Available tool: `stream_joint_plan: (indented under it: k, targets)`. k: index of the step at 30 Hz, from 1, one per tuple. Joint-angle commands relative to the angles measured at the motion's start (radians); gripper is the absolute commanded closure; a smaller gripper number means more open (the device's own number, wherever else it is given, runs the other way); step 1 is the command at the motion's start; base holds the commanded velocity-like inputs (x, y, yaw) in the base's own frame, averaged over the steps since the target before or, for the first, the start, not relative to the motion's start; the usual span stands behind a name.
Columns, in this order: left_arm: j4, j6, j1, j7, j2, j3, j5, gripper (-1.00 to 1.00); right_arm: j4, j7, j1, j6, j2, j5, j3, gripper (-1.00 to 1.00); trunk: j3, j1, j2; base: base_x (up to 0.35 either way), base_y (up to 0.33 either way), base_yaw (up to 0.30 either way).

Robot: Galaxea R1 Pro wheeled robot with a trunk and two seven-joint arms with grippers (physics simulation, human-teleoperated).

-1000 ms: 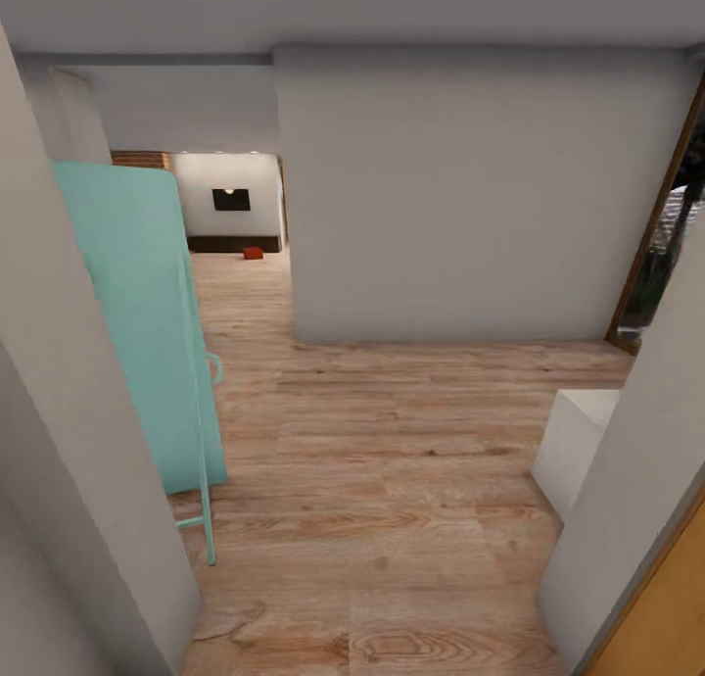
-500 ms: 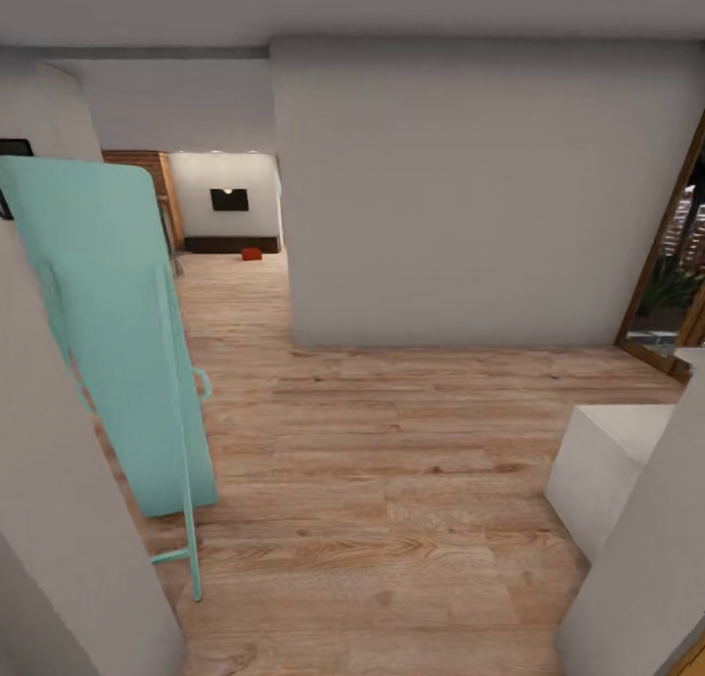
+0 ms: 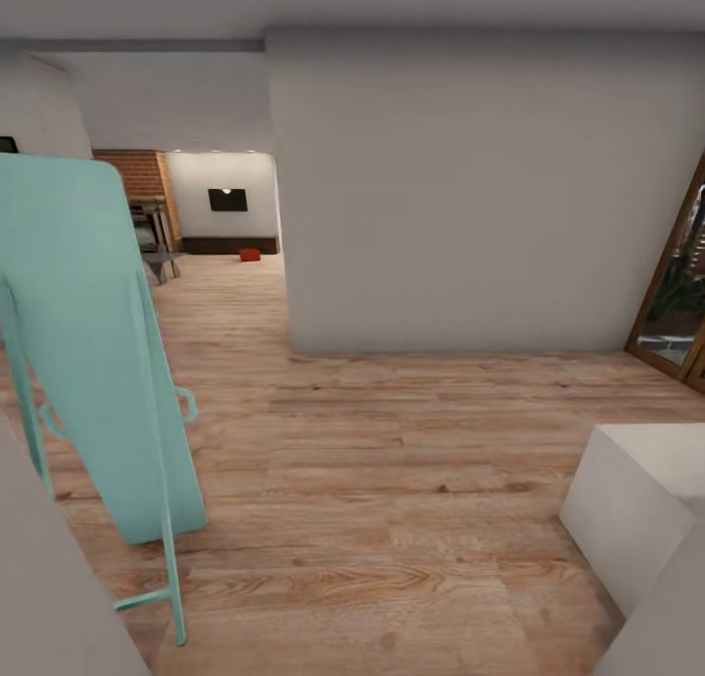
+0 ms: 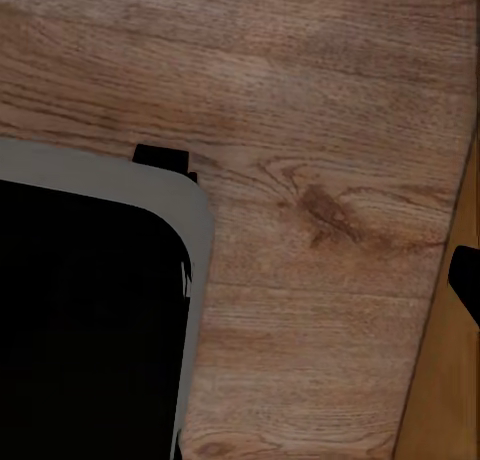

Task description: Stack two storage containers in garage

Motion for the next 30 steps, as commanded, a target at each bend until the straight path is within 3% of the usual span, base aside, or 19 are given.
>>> stream_joint_plan:
  k: [1,30]
  targets:
    - [0.000,-0.002,0.000,0.001,-0.001,0.000,0.004,-1.00,0.002,-0.003,-0.001,-0.004,0.000,-0.003,0.008,-1.00,-0.001,0.001,0.000,0.322,0.000,0.000]
    - [0.000,-0.002,0.000,0.001,-0.001,-0.001,0.004,-1.00,0.002,-0.003,0.000,-0.004,0.000,-0.003,0.008,-1.00,-0.001,0.001,0.000,0.322,0.000,0.000]
